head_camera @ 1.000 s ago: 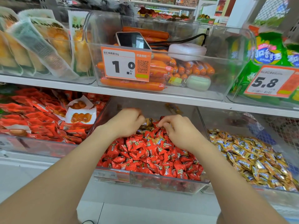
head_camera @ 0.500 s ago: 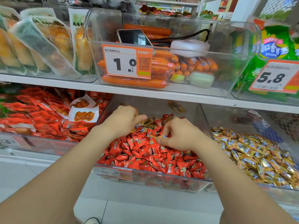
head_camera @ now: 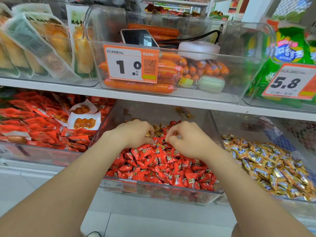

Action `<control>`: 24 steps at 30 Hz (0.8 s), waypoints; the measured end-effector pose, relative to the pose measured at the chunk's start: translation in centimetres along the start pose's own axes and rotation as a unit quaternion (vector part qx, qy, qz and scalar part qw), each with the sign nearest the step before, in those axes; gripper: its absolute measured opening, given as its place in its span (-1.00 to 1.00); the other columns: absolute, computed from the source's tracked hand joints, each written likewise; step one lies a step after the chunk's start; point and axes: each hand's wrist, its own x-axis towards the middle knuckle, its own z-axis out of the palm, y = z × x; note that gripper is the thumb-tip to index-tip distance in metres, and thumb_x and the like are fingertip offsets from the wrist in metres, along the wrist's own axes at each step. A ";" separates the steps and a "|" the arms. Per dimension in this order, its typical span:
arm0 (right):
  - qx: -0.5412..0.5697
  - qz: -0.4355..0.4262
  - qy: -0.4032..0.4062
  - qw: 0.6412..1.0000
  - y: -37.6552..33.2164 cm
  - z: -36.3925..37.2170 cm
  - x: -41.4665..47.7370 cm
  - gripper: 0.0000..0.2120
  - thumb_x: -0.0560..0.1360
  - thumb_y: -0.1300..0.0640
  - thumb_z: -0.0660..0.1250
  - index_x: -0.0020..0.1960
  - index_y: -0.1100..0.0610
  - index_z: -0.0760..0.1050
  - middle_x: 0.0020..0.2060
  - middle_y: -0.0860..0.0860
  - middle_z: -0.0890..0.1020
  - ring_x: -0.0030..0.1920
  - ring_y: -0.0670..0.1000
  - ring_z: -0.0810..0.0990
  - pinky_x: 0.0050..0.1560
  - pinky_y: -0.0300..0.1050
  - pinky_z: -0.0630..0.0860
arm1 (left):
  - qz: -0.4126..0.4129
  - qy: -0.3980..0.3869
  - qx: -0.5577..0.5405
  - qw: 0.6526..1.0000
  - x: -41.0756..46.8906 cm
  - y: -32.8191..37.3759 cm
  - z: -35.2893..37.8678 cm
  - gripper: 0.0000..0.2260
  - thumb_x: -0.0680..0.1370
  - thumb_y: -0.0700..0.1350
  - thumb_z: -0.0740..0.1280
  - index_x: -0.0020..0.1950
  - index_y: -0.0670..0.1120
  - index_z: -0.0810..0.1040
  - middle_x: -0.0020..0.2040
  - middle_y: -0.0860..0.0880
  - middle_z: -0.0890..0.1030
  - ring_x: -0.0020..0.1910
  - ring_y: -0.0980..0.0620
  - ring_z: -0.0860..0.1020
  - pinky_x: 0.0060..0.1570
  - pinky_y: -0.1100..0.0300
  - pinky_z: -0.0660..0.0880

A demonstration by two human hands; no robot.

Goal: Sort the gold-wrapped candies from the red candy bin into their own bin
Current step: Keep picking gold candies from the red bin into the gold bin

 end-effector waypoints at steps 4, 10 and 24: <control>-0.075 -0.011 -0.031 0.997 -0.2 1.2 0.8 -0.78 0.54 -0.18 0.39 -0.10 -0.07 0.71 -0.22 -0.13 0.70 -0.11 -0.03 0.67 -0.03 0.07 0.67 | -0.008 0.081 -0.024 0.996 -0.3 -0.5 0.1 -0.86 0.68 0.11 0.26 0.05 0.20 0.61 0.00 0.01 0.66 -0.04 -0.11 0.63 0.00 -0.04 0.60; -0.020 -0.016 -0.025 0.999 -0.4 0.9 1.0 -0.90 0.51 -0.02 0.50 -0.19 -0.07 0.71 -0.22 -0.13 0.73 -0.21 -0.09 0.65 -0.07 0.04 0.69 | 0.005 0.205 -0.149 0.967 -2.7 -1.4 -0.2 -0.77 0.67 0.19 0.17 0.11 0.22 0.61 -0.03 0.11 0.69 -0.10 0.03 0.64 -0.04 -0.04 0.62; -0.029 0.010 -0.001 1.000 -1.2 1.4 -0.1 -0.84 0.48 0.03 0.35 -0.26 -0.02 0.62 -0.24 -0.09 0.69 -0.14 0.03 0.67 -0.07 0.09 0.69 | -0.055 0.229 -0.321 0.917 -7.2 1.9 0.5 -0.68 0.71 0.19 0.21 -0.12 0.05 0.52 -0.47 0.05 0.55 -0.53 0.19 0.48 -0.32 0.14 0.39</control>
